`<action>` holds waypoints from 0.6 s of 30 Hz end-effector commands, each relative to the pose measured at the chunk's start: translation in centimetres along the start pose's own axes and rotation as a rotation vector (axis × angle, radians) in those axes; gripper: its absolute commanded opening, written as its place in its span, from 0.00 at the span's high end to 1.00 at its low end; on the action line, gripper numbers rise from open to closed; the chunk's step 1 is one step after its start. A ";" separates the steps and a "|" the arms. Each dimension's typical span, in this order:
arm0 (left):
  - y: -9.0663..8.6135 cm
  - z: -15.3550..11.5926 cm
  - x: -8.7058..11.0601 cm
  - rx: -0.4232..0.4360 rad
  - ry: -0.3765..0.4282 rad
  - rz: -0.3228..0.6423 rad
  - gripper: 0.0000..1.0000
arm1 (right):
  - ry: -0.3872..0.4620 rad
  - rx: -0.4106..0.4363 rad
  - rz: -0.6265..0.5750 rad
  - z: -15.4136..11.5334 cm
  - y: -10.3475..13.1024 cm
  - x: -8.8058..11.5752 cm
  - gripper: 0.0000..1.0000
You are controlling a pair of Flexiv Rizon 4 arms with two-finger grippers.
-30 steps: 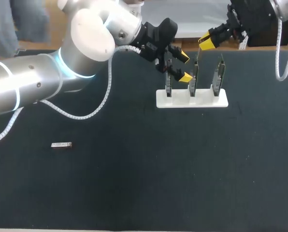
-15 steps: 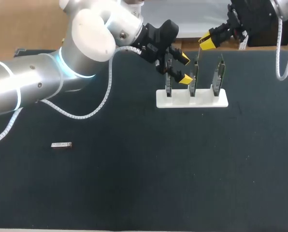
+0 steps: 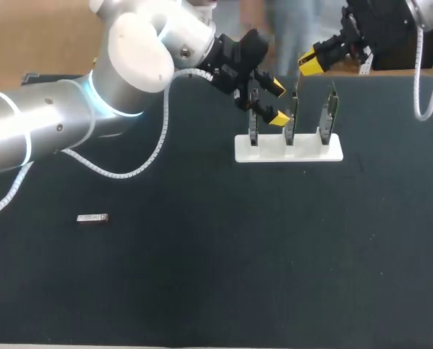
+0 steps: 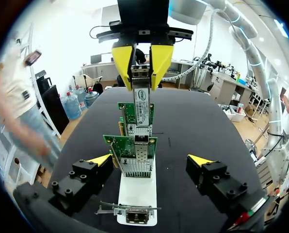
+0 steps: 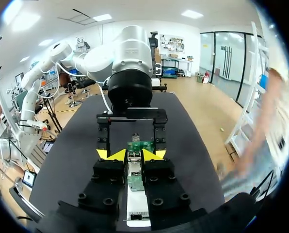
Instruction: Pick up the optical module with the left hand, and insert it into the network port with the right hand.
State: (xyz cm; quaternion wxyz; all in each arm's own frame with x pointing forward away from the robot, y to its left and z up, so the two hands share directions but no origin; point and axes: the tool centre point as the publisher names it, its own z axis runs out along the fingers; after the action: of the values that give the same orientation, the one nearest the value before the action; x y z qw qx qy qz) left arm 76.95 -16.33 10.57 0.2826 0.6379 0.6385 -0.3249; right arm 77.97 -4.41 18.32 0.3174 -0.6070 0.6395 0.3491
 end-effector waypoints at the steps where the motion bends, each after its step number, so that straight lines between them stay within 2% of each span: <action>1: 0.0 0.0 -0.1 -0.002 0.005 -0.002 0.00 | 0.002 0.009 -0.009 0.1 0.3 0.0 1.00; 18: 0.0 0.0 -0.1 -0.002 0.005 -0.002 0.00 | 0.048 0.018 -0.030 0.8 0.2 0.3 1.00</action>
State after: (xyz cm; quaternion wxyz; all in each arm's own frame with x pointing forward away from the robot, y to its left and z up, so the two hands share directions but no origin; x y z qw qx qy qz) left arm 76.95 -16.32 10.57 0.2828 0.6379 0.6385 -0.3248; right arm 77.95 -4.02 17.71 0.3117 -0.6223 0.6395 0.3265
